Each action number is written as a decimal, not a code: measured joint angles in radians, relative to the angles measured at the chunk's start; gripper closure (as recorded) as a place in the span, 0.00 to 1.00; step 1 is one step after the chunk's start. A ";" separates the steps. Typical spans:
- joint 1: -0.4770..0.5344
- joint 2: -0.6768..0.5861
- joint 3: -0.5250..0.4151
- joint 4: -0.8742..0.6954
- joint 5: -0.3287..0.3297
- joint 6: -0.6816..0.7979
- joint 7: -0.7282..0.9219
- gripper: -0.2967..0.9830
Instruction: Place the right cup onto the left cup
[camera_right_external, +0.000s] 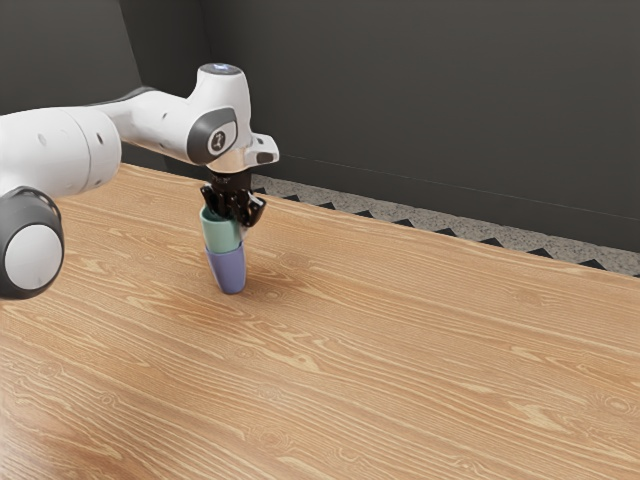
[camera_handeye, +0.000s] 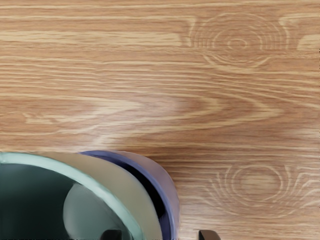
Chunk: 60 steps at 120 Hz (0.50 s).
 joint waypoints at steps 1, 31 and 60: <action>0.000 0.000 0.000 0.000 -0.001 0.000 0.000 0.58; -0.002 -0.002 0.000 -0.003 -0.009 0.003 0.008 0.34; -0.008 -0.038 0.000 -0.009 -0.011 -0.002 0.012 0.27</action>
